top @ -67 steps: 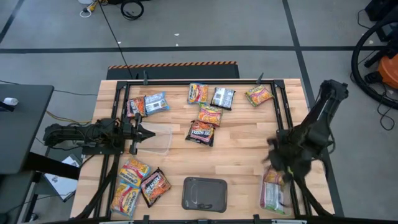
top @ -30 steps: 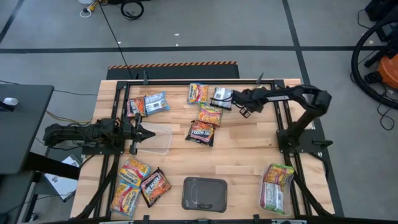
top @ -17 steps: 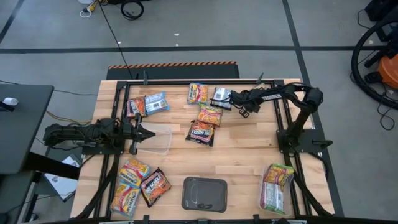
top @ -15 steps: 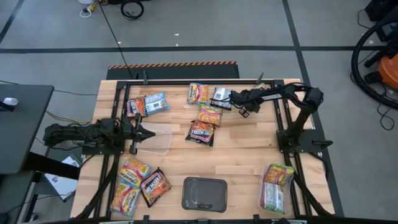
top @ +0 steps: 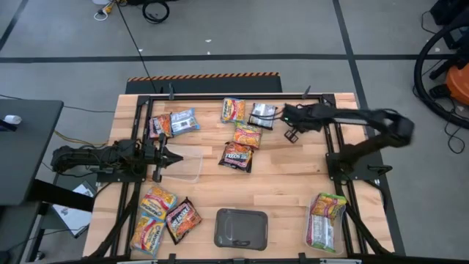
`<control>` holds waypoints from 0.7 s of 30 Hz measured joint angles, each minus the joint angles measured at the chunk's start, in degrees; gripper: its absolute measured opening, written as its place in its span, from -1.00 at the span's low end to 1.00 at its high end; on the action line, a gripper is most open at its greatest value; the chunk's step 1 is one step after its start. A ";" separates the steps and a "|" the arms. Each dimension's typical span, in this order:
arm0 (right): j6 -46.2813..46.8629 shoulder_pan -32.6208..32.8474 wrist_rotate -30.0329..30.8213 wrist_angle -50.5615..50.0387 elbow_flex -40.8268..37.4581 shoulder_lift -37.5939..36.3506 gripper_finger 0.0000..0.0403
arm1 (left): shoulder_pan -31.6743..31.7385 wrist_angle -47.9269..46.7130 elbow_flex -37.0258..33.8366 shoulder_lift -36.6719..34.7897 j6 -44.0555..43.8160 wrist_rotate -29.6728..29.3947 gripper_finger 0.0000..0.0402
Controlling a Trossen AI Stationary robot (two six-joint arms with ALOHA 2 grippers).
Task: Sort Maruchan noodles
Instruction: Put the top green noodle pack into the bottom transparent bin
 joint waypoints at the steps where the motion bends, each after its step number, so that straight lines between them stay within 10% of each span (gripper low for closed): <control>1: 0.21 1.64 -3.26 -1.03 0.00 -3.48 -0.97 | 0.02 0.00 0.01 0.00 0.02 -0.01 -0.88; 9: 12.23 20.08 -32.59 -5.18 0.00 -27.49 -0.98 | 0.01 0.00 0.00 0.00 -0.01 -0.02 -0.88; 21: 35.03 55.60 -38.08 3.03 0.04 -39.51 -0.99 | 0.01 0.00 0.02 -0.01 0.02 0.00 -0.88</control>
